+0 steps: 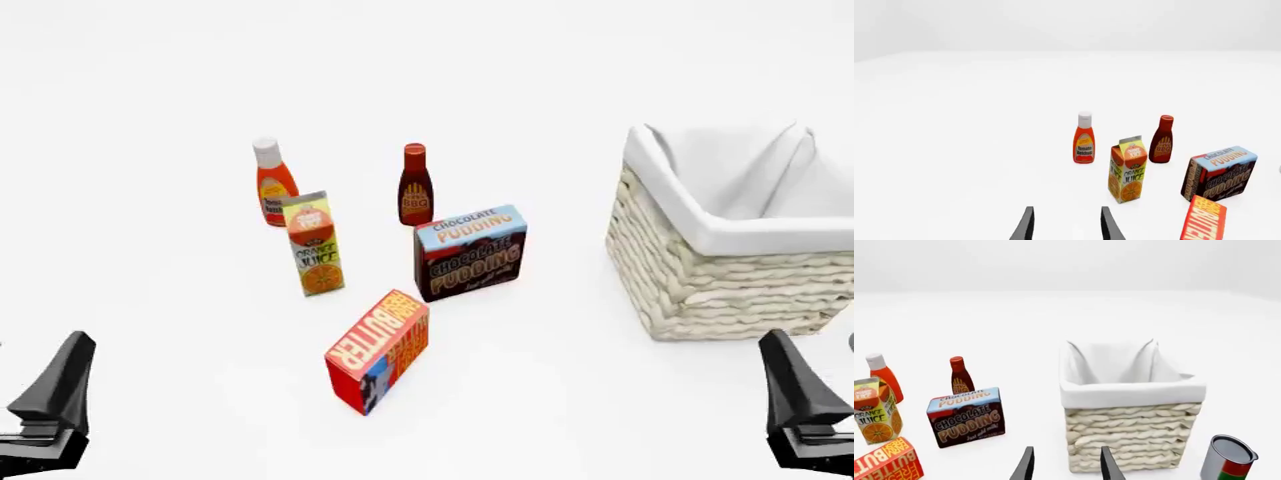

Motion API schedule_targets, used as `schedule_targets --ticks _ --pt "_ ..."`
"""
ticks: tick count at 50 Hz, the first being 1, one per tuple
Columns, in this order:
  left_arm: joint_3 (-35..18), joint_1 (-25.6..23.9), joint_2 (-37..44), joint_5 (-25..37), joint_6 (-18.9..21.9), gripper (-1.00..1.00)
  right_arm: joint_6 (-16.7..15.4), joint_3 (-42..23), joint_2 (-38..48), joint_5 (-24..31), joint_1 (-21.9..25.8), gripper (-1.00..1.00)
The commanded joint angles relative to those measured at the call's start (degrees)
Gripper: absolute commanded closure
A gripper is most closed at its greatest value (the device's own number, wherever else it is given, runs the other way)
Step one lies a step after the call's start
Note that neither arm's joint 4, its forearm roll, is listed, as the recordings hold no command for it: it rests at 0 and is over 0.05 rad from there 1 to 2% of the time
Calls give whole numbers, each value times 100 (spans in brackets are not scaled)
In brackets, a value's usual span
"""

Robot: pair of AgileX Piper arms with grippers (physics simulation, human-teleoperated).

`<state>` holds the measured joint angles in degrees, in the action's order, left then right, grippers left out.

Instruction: Pick the butter and place it in the basket.

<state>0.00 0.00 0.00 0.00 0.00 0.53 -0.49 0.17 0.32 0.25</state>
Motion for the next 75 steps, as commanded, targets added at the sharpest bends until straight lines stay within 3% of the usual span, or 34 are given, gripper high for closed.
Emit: schedule_targets --ticks 1,16,20,25,37,42,51,55,69,75 --pt "0 0 0 0 0 -100 164 -195 12 186 85 -100" --pt "0 0 0 0 0 -100 189 -706 111 814 361 -100" --pt "0 0 0 0 0 -100 584 -1122 221 1071 495 -100" --pt "0 0 0 0 0 -100 689 -1563 904 1108 616 -100" --pt "0 0 0 0 0 -100 899 -2273 1417 1379 763 -100" --pt "0 0 0 0 0 -100 713 -2529 1777 1441 786 -100" --pt "0 0 0 0 0 -100 756 -3049 2302 1590 975 -100" --pt "0 0 0 0 0 -100 967 -3446 2704 1821 1011 -100" --pt "0 0 0 0 0 -100 822 -4004 3315 2260 1270 -100" --pt "0 0 0 0 0 -100 1179 -4278 3849 2532 1393 -100"
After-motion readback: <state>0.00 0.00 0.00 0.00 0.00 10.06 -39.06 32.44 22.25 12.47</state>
